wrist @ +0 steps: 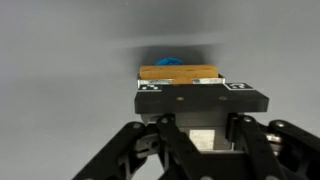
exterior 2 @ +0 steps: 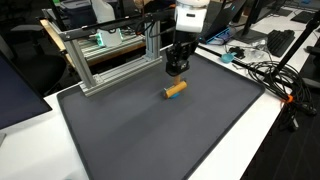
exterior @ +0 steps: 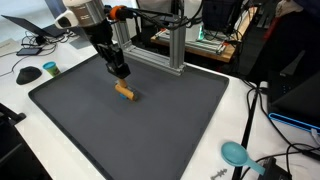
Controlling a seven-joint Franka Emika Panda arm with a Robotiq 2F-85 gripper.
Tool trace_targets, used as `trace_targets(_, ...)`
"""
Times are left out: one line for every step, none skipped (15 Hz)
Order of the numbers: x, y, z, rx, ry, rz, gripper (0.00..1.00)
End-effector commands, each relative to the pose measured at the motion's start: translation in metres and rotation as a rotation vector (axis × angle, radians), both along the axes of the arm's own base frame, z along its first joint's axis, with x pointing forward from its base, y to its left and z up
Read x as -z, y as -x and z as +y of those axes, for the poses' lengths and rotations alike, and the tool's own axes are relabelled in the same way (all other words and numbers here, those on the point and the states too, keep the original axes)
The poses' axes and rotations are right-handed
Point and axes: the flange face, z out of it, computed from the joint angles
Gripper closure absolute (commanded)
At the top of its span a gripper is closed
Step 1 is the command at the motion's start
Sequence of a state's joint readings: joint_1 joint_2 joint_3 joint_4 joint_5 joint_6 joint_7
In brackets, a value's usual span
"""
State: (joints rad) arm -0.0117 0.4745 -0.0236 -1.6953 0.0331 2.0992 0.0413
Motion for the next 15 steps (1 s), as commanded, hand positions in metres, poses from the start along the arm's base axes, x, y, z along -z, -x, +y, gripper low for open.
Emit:
trace_targets(0.028, 0.016, 0.005, 0.051, -0.023, 0.074, 0.78)
trace_targets(0.026, 0.015, 0.005, 0.059, -0.021, 0.061, 0.78)
trace_targets(0.026, 0.012, 0.005, 0.069, -0.013, 0.042, 0.78)
trace_targets(0.026, 0.011, 0.006, 0.073, -0.016, 0.037, 0.78)
trace_targets(0.025, 0.01, 0.006, 0.08, -0.017, 0.027, 0.78)
trace_targets(0.024, 0.009, 0.005, 0.086, -0.014, 0.009, 0.78)
trace_targets(0.024, 0.008, 0.005, 0.09, -0.012, -0.006, 0.78)
trace_targets(0.024, 0.007, 0.005, 0.098, -0.004, -0.017, 0.78)
trace_targets(0.024, 0.007, 0.005, 0.104, -0.004, -0.027, 0.78)
trace_targets(0.024, 0.006, 0.005, 0.111, -0.001, -0.042, 0.78)
trace_targets(0.025, 0.005, 0.005, 0.116, 0.001, -0.053, 0.78)
trace_targets(0.026, 0.005, 0.006, 0.118, 0.004, -0.06, 0.78)
trace_targets(0.026, 0.006, 0.007, 0.118, 0.0, -0.059, 0.78)
trace_targets(0.026, 0.006, 0.007, 0.12, 0.001, -0.06, 0.78)
trace_targets(0.027, 0.007, 0.007, 0.118, -0.002, -0.051, 0.78)
